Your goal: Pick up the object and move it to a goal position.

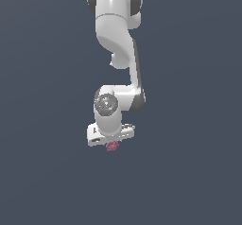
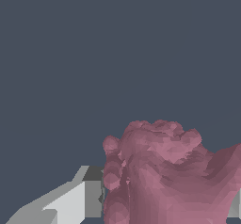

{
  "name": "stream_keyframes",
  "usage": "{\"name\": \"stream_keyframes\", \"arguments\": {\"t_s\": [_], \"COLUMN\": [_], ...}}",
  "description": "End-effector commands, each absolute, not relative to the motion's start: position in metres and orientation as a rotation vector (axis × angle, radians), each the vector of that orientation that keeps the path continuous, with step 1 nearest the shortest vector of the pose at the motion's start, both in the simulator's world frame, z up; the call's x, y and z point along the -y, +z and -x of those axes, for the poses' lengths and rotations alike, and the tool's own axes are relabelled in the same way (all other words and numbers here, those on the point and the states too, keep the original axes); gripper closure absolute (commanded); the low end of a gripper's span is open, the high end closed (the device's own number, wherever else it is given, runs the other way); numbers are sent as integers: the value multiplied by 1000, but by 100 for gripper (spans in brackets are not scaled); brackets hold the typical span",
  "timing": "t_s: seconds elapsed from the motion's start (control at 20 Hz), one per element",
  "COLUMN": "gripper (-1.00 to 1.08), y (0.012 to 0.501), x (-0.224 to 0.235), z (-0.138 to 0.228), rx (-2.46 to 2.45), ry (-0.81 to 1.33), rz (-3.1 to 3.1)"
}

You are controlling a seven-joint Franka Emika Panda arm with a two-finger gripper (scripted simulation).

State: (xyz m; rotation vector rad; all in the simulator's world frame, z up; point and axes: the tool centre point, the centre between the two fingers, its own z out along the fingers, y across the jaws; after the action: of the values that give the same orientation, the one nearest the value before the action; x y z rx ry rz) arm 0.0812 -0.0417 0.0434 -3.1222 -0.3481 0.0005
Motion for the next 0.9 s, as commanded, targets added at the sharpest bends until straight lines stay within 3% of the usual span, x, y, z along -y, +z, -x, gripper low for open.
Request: {"name": "stream_keyframes", "arguments": {"t_s": [0.0,0.85], "gripper": [108,108], "y": [44,94], "x": [42,61], "z": [-81,-45], "rx": [348,348], "ry": [0,0], "rz": [3122,3122]}}
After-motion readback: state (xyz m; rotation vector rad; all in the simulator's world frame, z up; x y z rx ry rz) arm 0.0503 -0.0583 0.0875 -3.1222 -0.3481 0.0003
